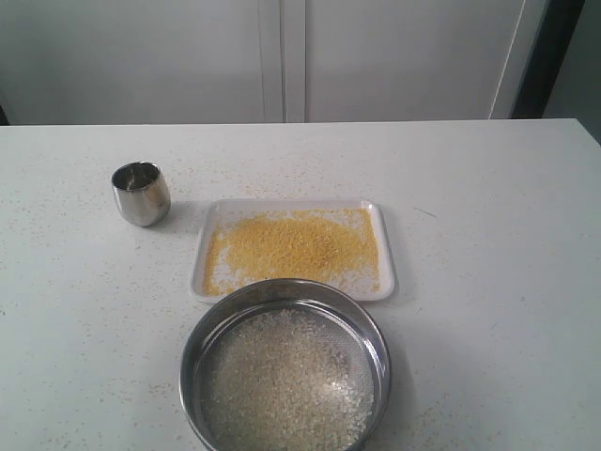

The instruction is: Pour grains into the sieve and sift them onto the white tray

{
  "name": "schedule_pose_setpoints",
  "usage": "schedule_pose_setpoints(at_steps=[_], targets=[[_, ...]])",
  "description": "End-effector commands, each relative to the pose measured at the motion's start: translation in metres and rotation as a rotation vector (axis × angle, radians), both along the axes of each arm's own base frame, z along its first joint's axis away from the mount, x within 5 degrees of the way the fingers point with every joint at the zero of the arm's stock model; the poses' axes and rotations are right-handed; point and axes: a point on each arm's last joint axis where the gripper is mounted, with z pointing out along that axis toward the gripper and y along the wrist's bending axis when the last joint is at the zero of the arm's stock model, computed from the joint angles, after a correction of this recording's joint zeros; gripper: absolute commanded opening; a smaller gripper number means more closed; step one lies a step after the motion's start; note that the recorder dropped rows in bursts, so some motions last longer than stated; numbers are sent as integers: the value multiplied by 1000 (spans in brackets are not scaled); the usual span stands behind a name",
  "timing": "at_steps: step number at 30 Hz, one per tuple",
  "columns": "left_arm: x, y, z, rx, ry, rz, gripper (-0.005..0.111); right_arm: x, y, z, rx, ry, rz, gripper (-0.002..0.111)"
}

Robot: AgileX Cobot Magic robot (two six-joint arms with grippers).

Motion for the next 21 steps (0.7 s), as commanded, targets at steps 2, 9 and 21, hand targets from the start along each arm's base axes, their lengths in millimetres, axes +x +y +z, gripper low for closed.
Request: schedule_pose_setpoints(at_steps=[2,9,21], targets=[[-2,0,-2,-4,7,4,0,2,0,-10,-8,-4,-2,0],[-2,0,-2,-4,7,4,0,3,0,-14,-8,-14,0,0],[-2,0,-2,-4,7,4,0,3,0,-14,-8,-14,0,0]])
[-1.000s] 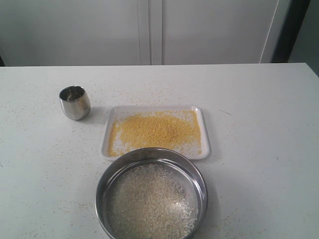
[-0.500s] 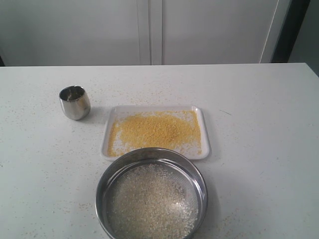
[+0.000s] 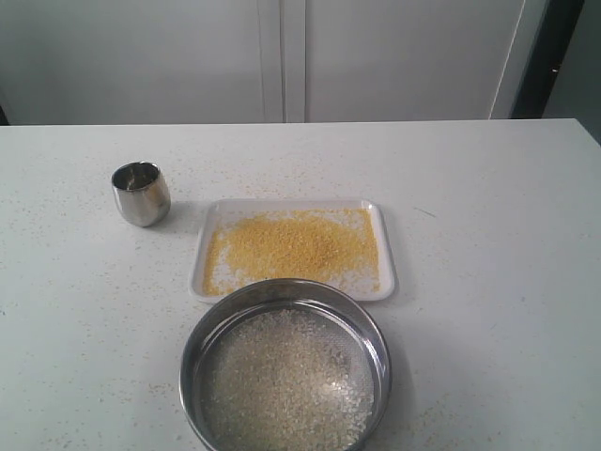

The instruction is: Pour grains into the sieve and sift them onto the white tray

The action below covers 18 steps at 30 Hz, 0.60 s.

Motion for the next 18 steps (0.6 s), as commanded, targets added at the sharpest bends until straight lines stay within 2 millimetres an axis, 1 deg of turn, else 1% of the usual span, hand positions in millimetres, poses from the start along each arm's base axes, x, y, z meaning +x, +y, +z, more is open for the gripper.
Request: schedule_pose_setpoints(at_steps=[1,6,11,16,18], targets=[[-2,0,-2,-4,7,4,0,0,0,0,-10,-15,-5,0],[-6,2,1,-1,-22,4,0,0,0,0,-10,-15,-5,0],[-16,11,12,88,-146,-15,0,0,0,0,-10,-15,-5,0],[-30,12,19,61,-230,-12,0,0,0,0,-10,-15,-5,0],[-36,12,18,35,-254,-2,0,0,0,0,-10,-15,-5,0]])
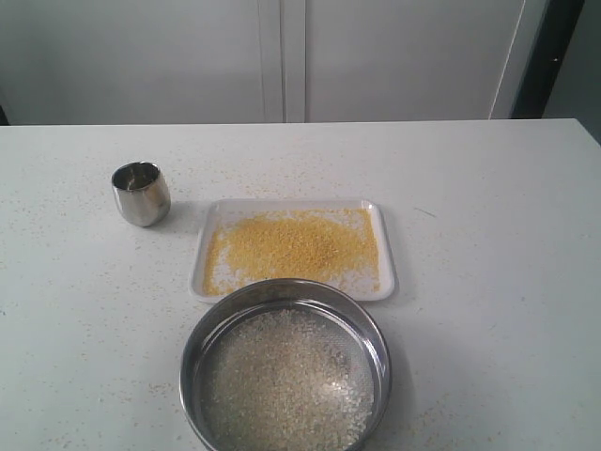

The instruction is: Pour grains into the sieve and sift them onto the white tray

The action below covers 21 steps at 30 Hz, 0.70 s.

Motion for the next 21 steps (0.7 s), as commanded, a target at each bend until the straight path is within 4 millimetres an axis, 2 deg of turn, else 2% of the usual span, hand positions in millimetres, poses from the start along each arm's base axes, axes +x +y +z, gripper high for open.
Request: schedule_pose_setpoints(at_steps=[1,5,9,17,21], targets=[[-13,1,-2,-49,-49,22,0,0,0,0,-10,-15,-5,0],[-24,5,-12,-94,-124,88,0,0,0,0,-10,-15,-5,0],[-33,7,-31,-107,-217,134,0,0,0,0,-10,-15,-5,0],[-34,5,-106,-114,-399,107,0,0,0,0,-10,-15,-5,0],[-37,5,-131,-116,-447,96,0,0,0,0,-10,-15,-5,0]])
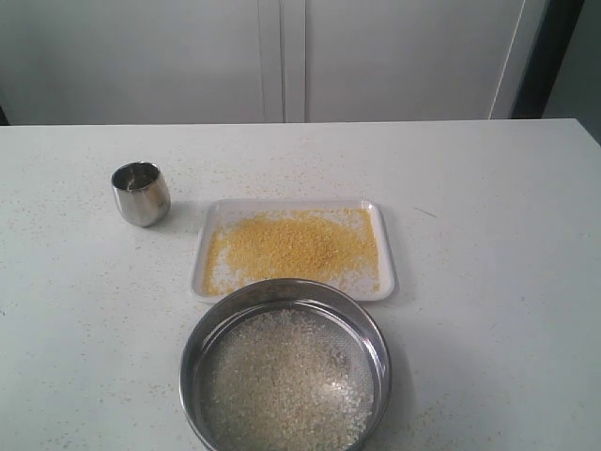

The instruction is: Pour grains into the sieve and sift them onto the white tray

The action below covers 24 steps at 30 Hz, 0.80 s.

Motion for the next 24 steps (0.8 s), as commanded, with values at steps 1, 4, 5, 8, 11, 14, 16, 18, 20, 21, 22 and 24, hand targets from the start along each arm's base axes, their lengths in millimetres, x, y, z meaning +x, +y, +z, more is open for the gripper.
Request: schedule_pose_setpoints(at_steps=[1,4,5,8,11,14,16,18,20,21,22,24], targets=[[-2,-1,-19,-6,-56,-3,0,0,0,0,-10,-15,-5,0],[-3,-1,-26,-6,-69,-4,0,0,0,0,-10,-15,-5,0],[-3,-1,-25,-5,-72,-4,0,0,0,0,-10,-15,-5,0],[-3,-1,-24,-3,-85,-6,0,0,0,0,-10,-15,-5,0],[-3,-1,-24,-3,-83,-6,0,0,0,0,-10,-15,-5,0],[-3,-1,-25,-3,-82,-5,0,0,0,0,-10,-15,-5,0],[-3,-1,-25,-3,-82,-5,0,0,0,0,-10,-15,-5,0],[-3,-1,-25,-3,-82,-5,0,0,0,0,-10,-15,-5,0],[-3,-1,-25,-1,-82,-6,0,0,0,0,-10,-15,-5,0],[-3,-1,-25,1,-82,-7,0,0,0,0,-10,-15,-5,0],[-3,-1,-25,4,-81,-12,0,0,0,0,-10,-15,-5,0],[-3,-3,-25,20,-78,-44,0,0,0,0,-10,-15,-5,0]])
